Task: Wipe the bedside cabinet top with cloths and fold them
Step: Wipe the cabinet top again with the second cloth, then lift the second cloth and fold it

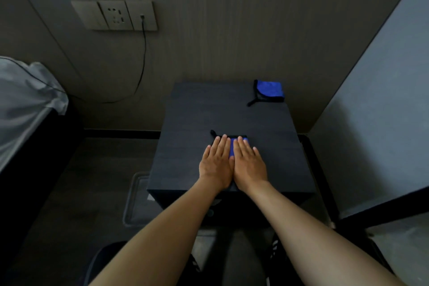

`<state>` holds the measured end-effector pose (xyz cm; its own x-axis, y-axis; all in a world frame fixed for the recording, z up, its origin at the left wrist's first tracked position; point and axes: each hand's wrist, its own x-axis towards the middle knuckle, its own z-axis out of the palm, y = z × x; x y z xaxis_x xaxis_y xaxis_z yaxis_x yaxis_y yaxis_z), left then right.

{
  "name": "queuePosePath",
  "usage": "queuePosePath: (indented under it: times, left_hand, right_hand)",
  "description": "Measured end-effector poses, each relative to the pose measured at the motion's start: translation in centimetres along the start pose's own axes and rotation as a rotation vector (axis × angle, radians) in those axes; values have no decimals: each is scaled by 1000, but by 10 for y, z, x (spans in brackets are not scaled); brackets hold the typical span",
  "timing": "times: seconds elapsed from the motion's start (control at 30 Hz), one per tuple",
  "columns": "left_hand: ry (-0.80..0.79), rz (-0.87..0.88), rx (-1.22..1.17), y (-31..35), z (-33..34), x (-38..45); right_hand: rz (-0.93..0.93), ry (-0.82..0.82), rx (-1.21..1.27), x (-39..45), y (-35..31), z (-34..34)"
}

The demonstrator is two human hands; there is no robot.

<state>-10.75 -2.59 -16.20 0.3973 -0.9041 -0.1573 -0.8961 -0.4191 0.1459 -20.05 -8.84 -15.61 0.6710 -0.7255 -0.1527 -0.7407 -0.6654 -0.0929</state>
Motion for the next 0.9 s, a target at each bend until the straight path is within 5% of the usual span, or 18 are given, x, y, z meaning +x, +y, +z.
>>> queuePosePath:
  times: [0.47, 0.63, 0.9]
  left_hand:
    - [-19, 262, 108, 7, -26, -110]
    - [-57, 195, -50, -1, -28, -120]
    - [167, 41, -166, -17, -43, -128]
  right_hand:
    - [-89, -77, -95, -96, -9, -5]
    - [-155, -42, -224, -109, -9, -7]
    - [-281, 132, -48, -124, 8, -33]
